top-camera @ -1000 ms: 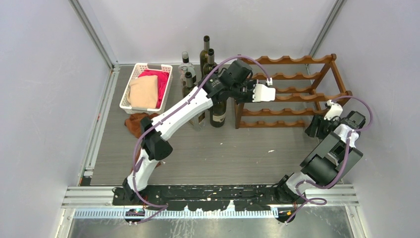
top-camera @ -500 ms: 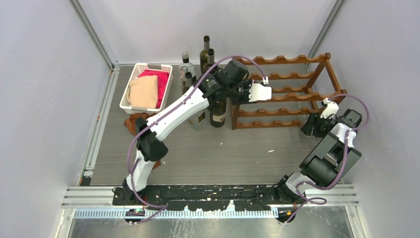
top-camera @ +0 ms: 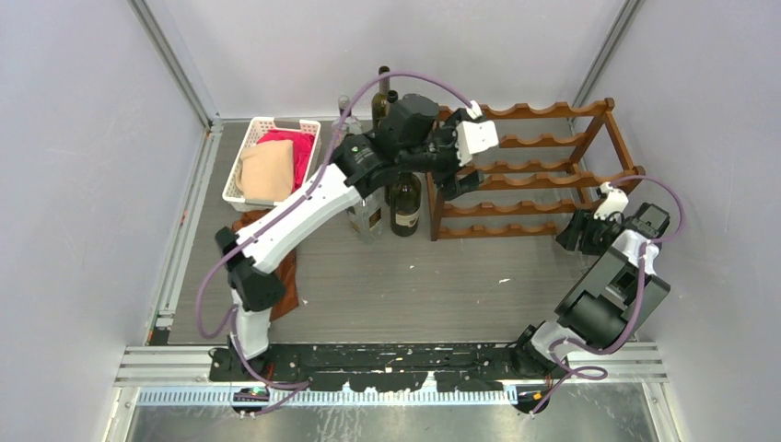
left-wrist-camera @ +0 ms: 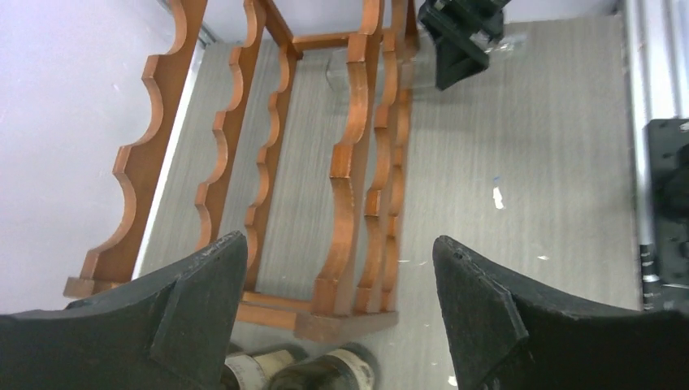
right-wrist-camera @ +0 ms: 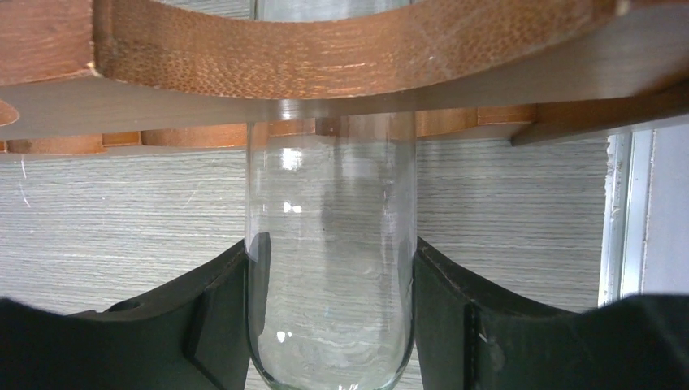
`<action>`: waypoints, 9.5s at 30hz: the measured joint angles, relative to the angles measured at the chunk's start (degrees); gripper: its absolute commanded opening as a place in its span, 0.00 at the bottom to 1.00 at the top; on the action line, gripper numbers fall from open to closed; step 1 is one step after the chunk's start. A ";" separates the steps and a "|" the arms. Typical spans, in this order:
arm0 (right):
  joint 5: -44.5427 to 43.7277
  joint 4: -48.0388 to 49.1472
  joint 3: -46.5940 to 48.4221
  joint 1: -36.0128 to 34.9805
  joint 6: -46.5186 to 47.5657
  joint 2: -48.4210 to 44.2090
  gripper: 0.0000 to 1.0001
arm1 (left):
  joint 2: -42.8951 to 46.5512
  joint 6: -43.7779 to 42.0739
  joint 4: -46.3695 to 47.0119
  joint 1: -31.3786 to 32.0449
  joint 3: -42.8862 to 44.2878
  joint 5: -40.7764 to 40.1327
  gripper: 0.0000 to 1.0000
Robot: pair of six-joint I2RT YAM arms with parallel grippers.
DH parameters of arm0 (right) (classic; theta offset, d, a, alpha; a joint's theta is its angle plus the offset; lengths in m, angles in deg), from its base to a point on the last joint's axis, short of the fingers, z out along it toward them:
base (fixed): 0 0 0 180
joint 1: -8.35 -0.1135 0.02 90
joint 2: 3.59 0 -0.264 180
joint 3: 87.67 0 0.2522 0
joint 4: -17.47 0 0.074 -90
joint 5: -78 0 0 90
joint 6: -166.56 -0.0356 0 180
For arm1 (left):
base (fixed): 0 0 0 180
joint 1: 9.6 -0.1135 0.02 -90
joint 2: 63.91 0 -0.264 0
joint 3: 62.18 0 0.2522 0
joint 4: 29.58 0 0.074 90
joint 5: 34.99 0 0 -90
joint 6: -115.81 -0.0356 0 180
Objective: Put the wine bottle on the wine rack
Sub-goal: Place the wine bottle in the wine rack, then adjust the wine bottle at the center of the board.
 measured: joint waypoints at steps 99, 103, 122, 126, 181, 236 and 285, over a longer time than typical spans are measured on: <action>-12.68 -14.58 14.51 0.13 7.61 4.74 0.68 | 86.38 40.48 29.14 -0.42 -92.91 -7.06 0.85; -13.05 -14.40 15.26 0.11 9.51 6.64 0.64 | 85.85 41.72 29.38 -0.42 -93.26 -7.37 0.85; -11.72 -14.08 17.70 -1.70 13.73 11.21 0.30 | 82.53 42.99 30.56 -0.42 -93.37 -7.37 0.84; -11.43 -14.03 17.97 -1.75 14.62 11.58 0.12 | 82.51 42.97 30.80 -0.42 -93.90 -7.34 0.84; -6.75 16.74 0.59 -3.98 9.03 8.28 0.01 | 83.80 42.91 35.45 -0.42 -99.80 -4.76 0.82; -9.79 -9.03 2.23 -5.97 11.89 -17.14 1.00 | 82.88 49.35 30.47 -0.42 -93.29 -7.15 0.99; 11.87 -32.61 3.54 -19.17 -0.94 -25.31 1.00 | 39.71 33.83 62.88 -26.40 -96.67 -4.55 0.99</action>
